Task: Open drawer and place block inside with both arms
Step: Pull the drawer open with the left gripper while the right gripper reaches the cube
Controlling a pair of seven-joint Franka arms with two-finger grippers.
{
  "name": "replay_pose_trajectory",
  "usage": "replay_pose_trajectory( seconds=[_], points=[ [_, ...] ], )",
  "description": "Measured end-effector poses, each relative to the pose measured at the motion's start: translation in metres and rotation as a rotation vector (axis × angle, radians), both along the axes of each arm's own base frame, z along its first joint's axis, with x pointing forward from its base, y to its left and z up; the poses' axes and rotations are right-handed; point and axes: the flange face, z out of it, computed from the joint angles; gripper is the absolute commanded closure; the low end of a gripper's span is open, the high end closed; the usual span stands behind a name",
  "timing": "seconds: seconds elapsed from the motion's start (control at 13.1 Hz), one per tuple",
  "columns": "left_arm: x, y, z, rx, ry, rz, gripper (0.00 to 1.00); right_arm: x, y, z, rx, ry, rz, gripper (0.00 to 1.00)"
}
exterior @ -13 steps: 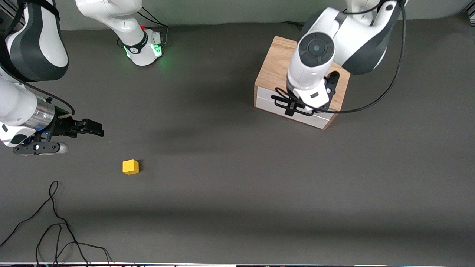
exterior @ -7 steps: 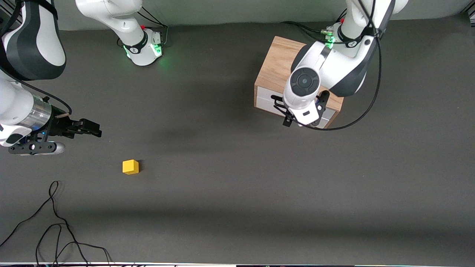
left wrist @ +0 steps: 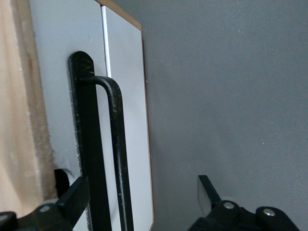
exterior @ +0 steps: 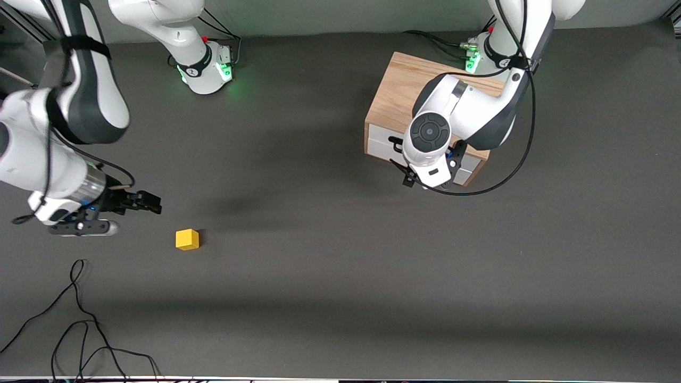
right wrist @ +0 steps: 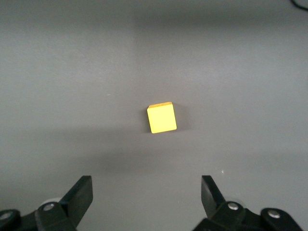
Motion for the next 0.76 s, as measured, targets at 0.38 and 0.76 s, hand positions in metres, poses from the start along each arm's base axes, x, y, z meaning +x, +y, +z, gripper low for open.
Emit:
replay_pose_trajectory(
  seconds=[0.38, 0.76],
  points=[
    [0.002, -0.001, -0.024, 0.006, 0.024, -0.026, 0.00, 0.004, -0.001, -0.078, -0.013, -0.017, 0.063, 0.00],
    [0.005, -0.002, -0.027, 0.002, 0.018, -0.030, 0.00, 0.006, -0.002, -0.150, -0.039, -0.029, 0.089, 0.00]
  ],
)
